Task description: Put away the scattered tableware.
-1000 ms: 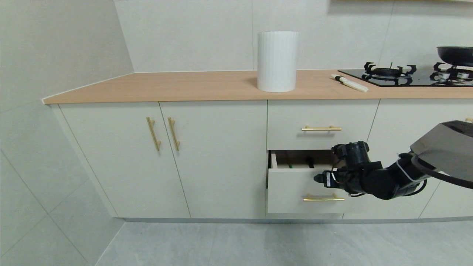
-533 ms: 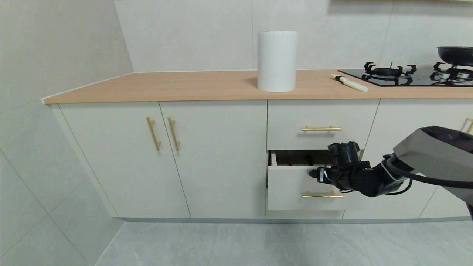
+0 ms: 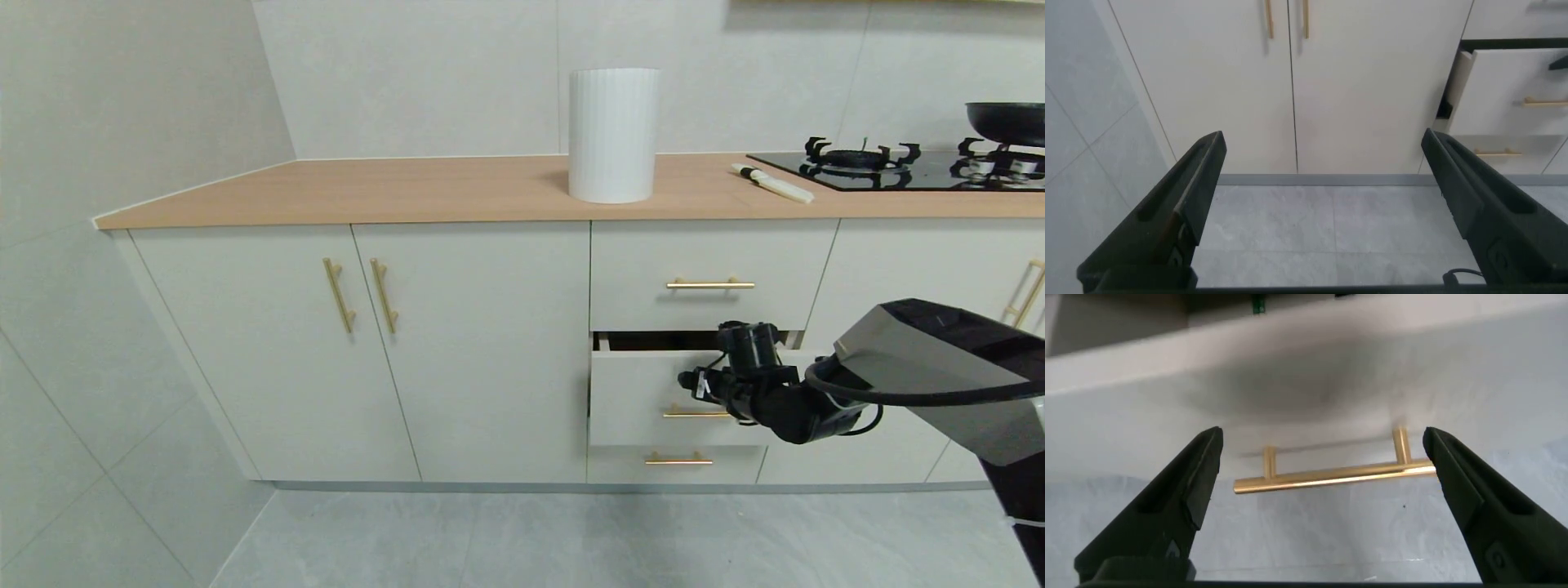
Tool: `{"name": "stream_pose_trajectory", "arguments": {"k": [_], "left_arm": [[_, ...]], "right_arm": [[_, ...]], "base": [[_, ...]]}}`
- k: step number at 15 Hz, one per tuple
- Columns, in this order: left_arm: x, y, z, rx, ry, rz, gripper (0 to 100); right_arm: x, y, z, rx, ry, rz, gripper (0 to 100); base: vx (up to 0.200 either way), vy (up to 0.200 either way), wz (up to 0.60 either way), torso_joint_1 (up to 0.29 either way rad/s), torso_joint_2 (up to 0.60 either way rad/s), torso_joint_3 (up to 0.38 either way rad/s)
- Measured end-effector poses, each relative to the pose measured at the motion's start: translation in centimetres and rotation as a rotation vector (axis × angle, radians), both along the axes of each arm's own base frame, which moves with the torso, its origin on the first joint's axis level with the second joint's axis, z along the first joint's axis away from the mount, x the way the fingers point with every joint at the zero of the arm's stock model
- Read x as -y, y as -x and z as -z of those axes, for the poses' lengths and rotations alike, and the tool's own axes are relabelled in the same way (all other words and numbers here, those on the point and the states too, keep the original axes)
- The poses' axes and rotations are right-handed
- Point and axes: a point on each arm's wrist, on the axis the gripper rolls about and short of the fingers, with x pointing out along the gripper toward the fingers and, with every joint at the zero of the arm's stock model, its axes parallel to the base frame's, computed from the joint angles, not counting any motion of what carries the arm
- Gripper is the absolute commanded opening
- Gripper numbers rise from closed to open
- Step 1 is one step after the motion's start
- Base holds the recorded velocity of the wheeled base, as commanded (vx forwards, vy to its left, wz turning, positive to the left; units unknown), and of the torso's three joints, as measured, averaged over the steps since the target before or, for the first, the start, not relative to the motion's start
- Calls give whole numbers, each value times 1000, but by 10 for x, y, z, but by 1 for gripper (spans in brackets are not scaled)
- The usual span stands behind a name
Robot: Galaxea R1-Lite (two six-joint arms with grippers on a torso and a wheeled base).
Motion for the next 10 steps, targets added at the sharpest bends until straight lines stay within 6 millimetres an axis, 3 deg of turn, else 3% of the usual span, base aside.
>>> {"name": "stream_pose_trajectory", "arguments": {"k": [10], "left_arm": [[0, 0, 0, 0, 0, 0, 100]], "right_arm": [[7, -33, 17, 101, 17, 112, 100]], "base": [[0, 0, 0, 0, 0, 0]]}}
